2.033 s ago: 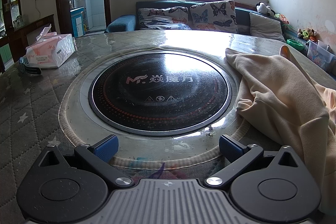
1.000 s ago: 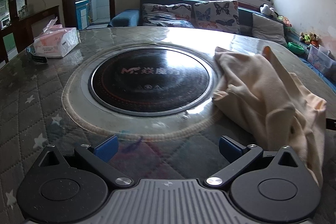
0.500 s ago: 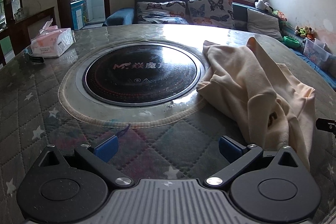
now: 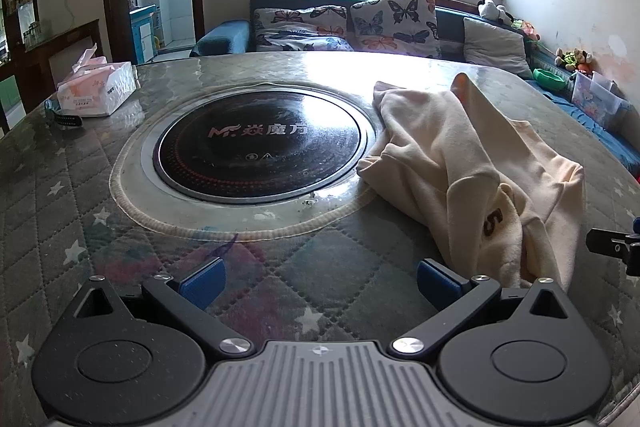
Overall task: Fold clothes
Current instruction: 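Move both grippers toward the crumpled cream sweatshirt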
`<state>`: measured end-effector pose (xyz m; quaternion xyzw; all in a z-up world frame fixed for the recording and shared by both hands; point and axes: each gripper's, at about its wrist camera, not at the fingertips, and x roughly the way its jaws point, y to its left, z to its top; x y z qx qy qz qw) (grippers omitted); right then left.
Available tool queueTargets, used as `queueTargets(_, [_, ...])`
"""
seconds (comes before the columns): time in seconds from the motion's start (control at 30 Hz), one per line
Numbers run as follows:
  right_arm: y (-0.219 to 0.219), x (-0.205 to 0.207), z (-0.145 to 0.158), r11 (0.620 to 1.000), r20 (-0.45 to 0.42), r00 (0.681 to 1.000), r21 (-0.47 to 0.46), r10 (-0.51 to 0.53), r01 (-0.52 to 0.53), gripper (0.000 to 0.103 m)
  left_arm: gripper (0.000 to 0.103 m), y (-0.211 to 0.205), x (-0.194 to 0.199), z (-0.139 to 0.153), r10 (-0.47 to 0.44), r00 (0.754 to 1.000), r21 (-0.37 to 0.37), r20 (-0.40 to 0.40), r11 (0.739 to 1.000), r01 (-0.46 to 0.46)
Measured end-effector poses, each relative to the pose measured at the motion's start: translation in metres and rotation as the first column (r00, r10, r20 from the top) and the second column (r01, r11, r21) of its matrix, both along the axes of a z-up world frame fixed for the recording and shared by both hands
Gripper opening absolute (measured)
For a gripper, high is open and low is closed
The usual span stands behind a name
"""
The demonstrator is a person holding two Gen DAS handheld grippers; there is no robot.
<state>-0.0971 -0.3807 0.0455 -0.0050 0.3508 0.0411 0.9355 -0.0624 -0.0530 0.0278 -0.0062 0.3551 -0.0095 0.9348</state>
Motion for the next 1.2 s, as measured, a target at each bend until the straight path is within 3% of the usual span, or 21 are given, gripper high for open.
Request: queueTargets(1.2, [0.018, 0.001, 0.005, 0.997, 0.012, 0.997, -0.003, 0.074, -0.074, 0.103, 0.103, -0.012, 0.005, 0.000, -0.014, 0.999, 0.030, -0.035, 0.999, 0.015])
